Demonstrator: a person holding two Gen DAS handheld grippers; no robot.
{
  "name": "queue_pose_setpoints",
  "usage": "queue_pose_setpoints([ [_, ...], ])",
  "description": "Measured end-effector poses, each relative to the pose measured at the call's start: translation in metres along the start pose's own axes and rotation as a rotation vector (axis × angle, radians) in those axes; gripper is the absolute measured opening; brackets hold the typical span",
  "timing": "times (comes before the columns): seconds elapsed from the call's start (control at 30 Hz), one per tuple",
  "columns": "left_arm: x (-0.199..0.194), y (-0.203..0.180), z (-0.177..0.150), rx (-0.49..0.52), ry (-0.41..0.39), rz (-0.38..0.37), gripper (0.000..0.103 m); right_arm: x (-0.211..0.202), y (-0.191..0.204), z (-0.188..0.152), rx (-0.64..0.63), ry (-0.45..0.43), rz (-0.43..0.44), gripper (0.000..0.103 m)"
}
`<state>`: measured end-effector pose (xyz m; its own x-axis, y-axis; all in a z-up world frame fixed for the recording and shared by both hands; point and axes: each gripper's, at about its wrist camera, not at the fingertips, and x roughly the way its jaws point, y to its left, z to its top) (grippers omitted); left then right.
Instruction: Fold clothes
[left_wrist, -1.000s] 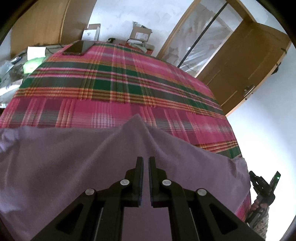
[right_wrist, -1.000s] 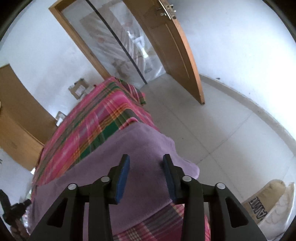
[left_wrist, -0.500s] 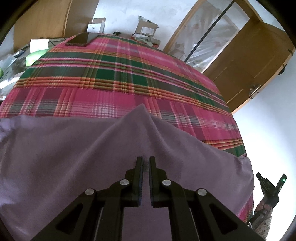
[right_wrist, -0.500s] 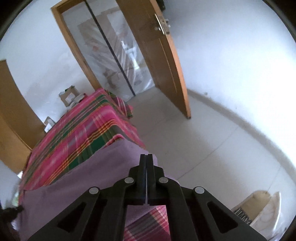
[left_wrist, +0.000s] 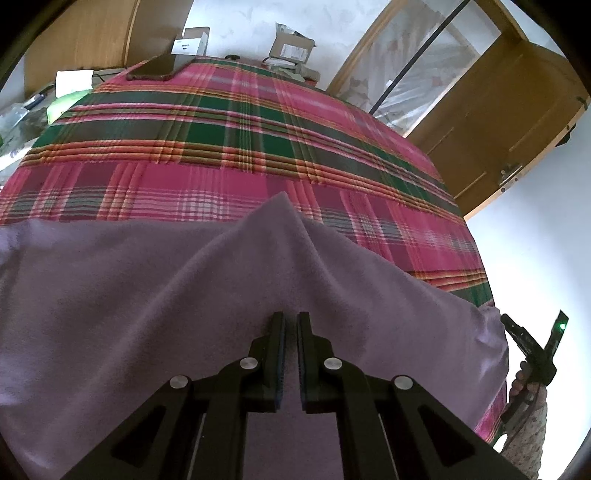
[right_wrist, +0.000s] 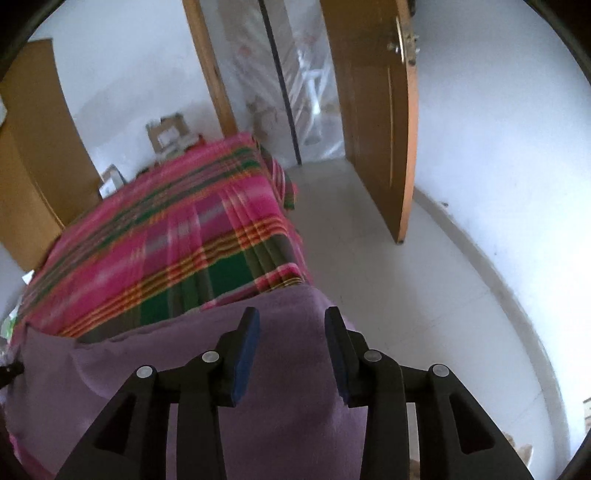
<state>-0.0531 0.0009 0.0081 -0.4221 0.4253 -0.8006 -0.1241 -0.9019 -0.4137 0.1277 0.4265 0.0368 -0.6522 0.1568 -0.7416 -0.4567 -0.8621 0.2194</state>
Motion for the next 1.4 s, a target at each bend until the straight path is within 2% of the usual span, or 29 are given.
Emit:
queue_pose_setpoints([
  [0.07, 0.001, 0.000, 0.000, -0.003, 0.003, 0.000, 0.005, 0.006, -0.003, 0.003, 0.026, 0.013, -0.002, 0.037],
  [0.1, 0.002, 0.001, 0.000, -0.004, 0.005, 0.000, 0.005, 0.007, -0.003, 0.004, 0.026, 0.010, -0.014, 0.025],
  [0.13, 0.003, 0.001, 0.000, -0.005, 0.007, 0.001, 0.005, 0.007, -0.002, 0.004, 0.011, -0.001, -0.041, 0.005],
  [0.33, 0.005, 0.000, 0.002, -0.006, 0.008, 0.006, 0.005, 0.002, 0.001, 0.005, -0.013, -0.047, -0.081, 0.002],
  [0.5, 0.006, 0.000, 0.002, -0.008, 0.007, 0.009, 0.005, -0.004, -0.005, 0.010, 0.034, -0.092, -0.090, 0.002],
  [0.63, 0.006, -0.001, 0.002, -0.011, 0.005, 0.010, 0.005, 0.008, -0.004, 0.010, 0.030, -0.044, -0.111, 0.002],
  [0.9, 0.002, 0.001, -0.001, -0.013, -0.003, 0.005, 0.005, 0.011, 0.009, 0.010, -0.016, -0.028, -0.162, 0.005],
  [0.97, -0.002, 0.003, -0.003, -0.018, -0.011, 0.005, 0.005, 0.007, 0.008, 0.007, 0.006, -0.030, -0.146, 0.013],
  [1.0, -0.005, 0.005, -0.003, -0.020, -0.015, 0.005, 0.005, 0.004, 0.008, 0.005, 0.020, -0.034, -0.143, 0.022],
  [1.03, -0.007, 0.007, -0.004, -0.023, -0.020, 0.005, 0.005, 0.000, 0.010, 0.004, 0.024, -0.045, -0.140, 0.024],
  [1.17, -0.021, 0.020, -0.009, -0.041, -0.048, 0.013, 0.005, -0.018, 0.027, -0.002, 0.009, -0.087, -0.101, 0.028],
  [1.4, -0.050, 0.054, -0.022, -0.099, -0.100, 0.050, 0.006, -0.042, 0.096, -0.032, -0.135, -0.108, 0.066, 0.034],
])
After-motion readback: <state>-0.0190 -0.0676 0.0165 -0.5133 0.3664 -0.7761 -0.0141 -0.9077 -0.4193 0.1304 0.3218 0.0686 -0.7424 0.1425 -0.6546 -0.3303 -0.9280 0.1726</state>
